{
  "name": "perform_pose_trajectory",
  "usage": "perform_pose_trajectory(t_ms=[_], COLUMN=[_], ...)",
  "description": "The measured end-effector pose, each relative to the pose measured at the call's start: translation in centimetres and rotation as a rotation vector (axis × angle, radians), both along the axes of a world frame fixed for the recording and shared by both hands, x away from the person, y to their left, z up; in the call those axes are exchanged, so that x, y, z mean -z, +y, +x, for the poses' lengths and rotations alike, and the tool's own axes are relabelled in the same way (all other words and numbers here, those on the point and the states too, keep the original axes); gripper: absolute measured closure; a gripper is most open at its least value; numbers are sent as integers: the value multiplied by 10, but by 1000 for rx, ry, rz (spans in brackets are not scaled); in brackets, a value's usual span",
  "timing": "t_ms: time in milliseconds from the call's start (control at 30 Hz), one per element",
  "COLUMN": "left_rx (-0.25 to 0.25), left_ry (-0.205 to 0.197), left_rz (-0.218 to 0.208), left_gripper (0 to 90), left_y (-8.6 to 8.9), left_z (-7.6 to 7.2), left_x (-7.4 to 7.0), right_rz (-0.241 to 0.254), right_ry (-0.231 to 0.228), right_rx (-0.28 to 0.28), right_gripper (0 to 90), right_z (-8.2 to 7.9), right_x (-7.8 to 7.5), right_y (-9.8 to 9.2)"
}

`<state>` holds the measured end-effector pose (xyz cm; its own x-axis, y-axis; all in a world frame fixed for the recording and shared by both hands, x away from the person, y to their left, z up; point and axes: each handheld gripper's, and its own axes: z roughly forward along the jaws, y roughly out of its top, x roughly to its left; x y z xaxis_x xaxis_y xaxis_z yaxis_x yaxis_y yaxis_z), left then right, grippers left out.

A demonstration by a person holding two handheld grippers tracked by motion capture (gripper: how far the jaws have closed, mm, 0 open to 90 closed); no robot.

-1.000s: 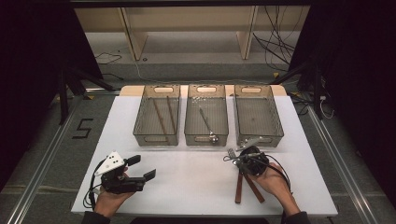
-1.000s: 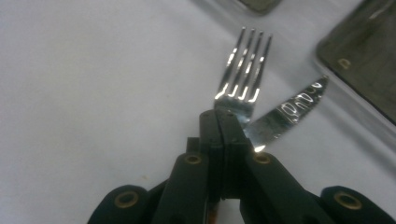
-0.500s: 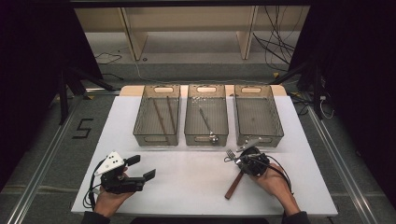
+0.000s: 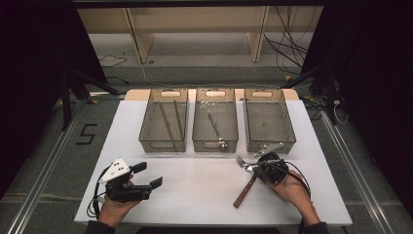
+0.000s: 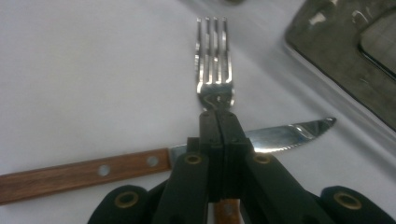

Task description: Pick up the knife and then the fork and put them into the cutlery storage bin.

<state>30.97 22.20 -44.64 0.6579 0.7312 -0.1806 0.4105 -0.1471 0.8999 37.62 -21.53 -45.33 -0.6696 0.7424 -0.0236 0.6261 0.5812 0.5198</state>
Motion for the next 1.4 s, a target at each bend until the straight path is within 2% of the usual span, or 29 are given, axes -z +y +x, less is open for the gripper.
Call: perform_pose_trajectory(t_ms=[167, 233, 300, 467, 633, 733, 800, 967, 1200, 1400], left_rx=[-2, -2, -2, -2, -1, -1, -2, -1, -2, -4], left_ry=[2, 3, 2, 1, 3, 2, 1, 0, 0, 2], left_rz=[0, -1, 1, 0, 0, 0, 0, 3, 3, 1], left_gripper=[155, 155, 155, 155, 155, 155, 155, 155, 155, 155], left_y=[0, 1, 0, 0, 0, 0, 0, 0, 0, 0], left_z=[0, 0, 0, 0, 0, 0, 0, -1, -1, -1], left_x=[0, 0, 0, 0, 0, 0, 0, 0, 0, 0], right_rz=[1, -8, -35, -41, -55, -57, -32, -42, 17, 45], right_ry=[19, 23, 26, 42, 40, 67, 78, 98, 145, 159], right_rx=[-93, -114, -101, -75, -67, -70, -75, -61, -59, -53], right_gripper=[861, 884, 900, 900, 900, 900, 900, 900, 900, 900], right_z=[-6, -8, -8, -8, -6, -5, -3, -5, -12, -20], right_x=[-11, -12, -11, -7, -3, 5, 7, 5, 5, 5], right_y=[2, 5, 7, 7, 6, 8, 9, 11, 15, 27])
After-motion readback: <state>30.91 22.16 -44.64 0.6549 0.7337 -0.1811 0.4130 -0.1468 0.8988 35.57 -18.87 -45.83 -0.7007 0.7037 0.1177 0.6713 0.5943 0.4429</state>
